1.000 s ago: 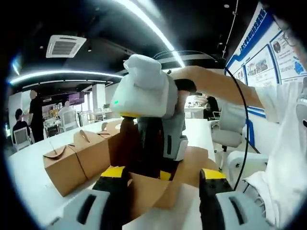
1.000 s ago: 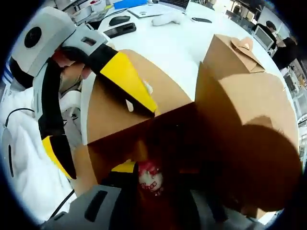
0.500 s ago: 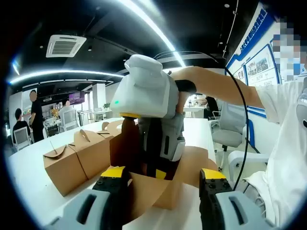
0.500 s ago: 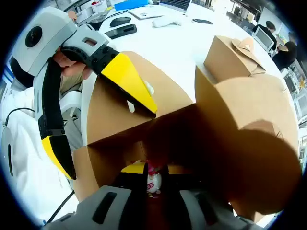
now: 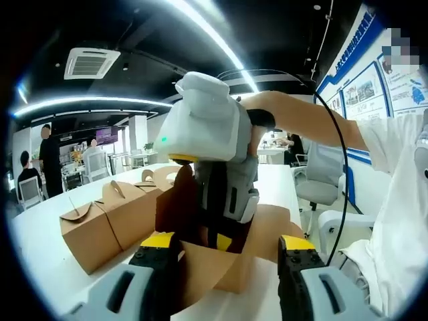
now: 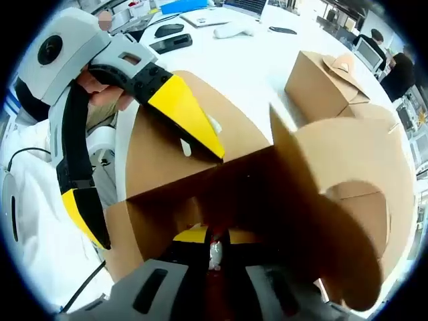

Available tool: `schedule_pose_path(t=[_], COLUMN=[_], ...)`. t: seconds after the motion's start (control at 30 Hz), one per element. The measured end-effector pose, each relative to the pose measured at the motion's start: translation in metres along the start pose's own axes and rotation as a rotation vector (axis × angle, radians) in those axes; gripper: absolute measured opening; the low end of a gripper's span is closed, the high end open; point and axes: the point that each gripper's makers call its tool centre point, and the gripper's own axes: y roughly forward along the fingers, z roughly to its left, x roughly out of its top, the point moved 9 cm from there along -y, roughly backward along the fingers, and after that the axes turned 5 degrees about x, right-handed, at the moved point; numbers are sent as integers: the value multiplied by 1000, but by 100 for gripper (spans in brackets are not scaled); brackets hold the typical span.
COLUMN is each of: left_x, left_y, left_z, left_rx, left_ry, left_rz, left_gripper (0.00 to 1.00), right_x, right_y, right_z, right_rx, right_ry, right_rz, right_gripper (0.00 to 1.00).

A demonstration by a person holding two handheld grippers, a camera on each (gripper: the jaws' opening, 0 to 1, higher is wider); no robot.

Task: Pick up one paper box from the group, open the paper box, and remove the item inside

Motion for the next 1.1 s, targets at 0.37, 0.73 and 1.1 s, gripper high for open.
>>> schedule_pose_path(t=[0.37, 0.73, 1.1], left_x=[0, 0, 0], left_y=[3, 3, 3], left_z=[1, 1, 1], left_rx=[0, -1, 0], left_ry=[0, -1, 2], left_rz=[0, 3, 3], left_gripper=[61, 61, 61], right_x=[0, 5, 6], right_y=[-5, -12, -29], right_z=[1, 3, 8], right_rx=[-9, -27, -45], right_ry=[-7, -25, -53], right_rz=[-8, -30, -48], right_gripper=[3, 3, 3])
